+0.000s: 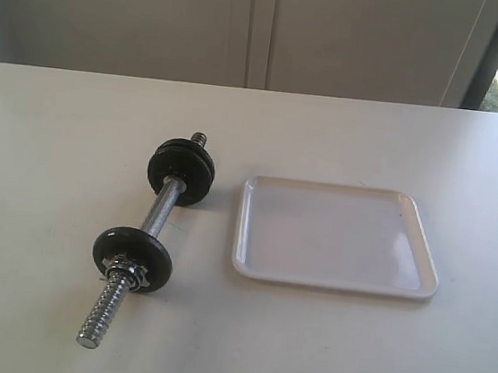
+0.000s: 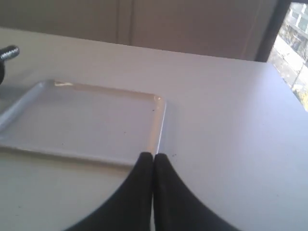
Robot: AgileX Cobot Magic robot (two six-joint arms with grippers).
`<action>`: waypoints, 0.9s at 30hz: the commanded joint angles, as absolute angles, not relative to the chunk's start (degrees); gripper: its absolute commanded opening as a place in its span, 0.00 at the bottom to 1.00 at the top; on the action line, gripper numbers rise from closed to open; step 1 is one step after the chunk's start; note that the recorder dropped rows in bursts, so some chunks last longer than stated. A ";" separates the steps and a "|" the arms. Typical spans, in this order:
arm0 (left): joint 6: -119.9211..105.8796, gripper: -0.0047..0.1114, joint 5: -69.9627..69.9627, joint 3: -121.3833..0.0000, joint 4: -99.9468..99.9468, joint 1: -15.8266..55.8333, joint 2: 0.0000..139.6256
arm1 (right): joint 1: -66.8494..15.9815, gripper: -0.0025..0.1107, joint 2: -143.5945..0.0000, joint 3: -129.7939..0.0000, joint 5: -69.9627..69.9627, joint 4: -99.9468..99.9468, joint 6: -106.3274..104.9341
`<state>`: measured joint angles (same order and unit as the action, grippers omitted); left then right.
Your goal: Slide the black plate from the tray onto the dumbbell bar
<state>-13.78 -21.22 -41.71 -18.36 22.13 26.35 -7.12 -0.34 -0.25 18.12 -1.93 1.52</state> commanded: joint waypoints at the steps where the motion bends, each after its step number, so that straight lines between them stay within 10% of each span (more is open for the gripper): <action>1: -13.23 0.04 -21.07 -41.48 -19.23 21.97 25.69 | -4.92 0.02 0.00 0.00 18.17 -6.54 9.97; 27: -13.23 0.04 -21.07 -41.48 -19.23 21.97 25.69 | -5.75 0.02 0.00 0.00 18.42 -2.61 1.08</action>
<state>-13.78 -21.22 -41.71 -18.36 22.13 26.35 -5.13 -0.34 -0.25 18.80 -5.16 2.39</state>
